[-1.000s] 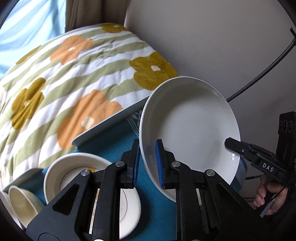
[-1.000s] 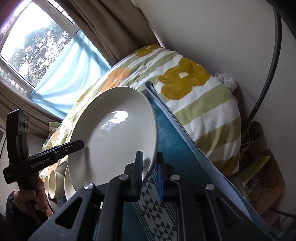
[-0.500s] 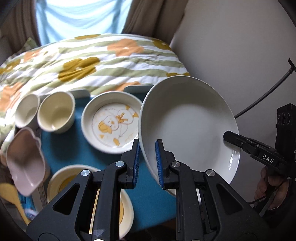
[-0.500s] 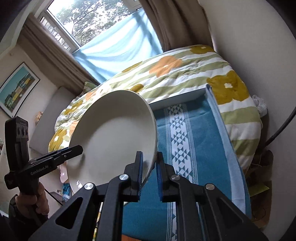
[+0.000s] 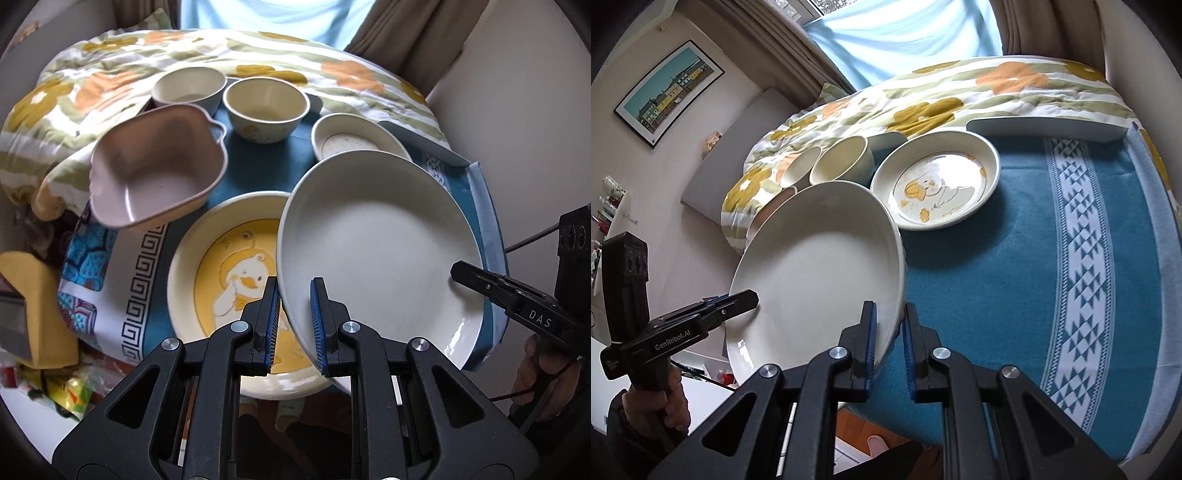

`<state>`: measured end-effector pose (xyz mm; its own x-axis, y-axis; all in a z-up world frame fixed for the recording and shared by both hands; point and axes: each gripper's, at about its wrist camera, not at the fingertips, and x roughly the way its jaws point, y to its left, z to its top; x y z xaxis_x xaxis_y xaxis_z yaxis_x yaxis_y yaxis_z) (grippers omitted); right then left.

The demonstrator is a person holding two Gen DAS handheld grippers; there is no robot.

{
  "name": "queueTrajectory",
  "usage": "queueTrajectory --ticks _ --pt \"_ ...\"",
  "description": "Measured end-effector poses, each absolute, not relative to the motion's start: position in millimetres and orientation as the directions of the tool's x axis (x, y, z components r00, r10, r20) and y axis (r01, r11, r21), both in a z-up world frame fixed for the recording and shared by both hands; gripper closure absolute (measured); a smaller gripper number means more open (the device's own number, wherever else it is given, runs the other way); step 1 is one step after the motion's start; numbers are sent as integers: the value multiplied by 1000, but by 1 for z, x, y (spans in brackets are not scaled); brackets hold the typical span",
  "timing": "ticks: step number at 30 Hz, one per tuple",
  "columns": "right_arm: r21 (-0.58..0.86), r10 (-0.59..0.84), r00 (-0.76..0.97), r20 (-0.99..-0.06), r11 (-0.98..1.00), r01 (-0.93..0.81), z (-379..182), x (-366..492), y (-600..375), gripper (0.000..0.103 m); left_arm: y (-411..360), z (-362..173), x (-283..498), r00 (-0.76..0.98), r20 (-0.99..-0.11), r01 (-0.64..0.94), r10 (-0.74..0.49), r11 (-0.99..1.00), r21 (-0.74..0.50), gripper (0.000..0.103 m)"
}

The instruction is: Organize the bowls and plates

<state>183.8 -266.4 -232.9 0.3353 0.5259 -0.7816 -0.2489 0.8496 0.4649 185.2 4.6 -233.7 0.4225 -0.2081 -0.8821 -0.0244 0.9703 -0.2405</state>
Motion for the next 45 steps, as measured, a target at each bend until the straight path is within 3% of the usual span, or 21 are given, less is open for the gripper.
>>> queueTrajectory --ticks 14,33,45 --pt "364 423 321 -847 903 -229 -272 186 -211 90 43 -303 202 332 -915 -10 -228 970 -245 88" --pt "289 345 335 -877 935 -208 -273 183 -199 91 30 -313 209 317 -933 59 -169 986 -158 88" --pt "174 259 348 -901 951 -257 -275 181 -184 90 15 -312 206 358 -931 85 -66 996 -38 88"
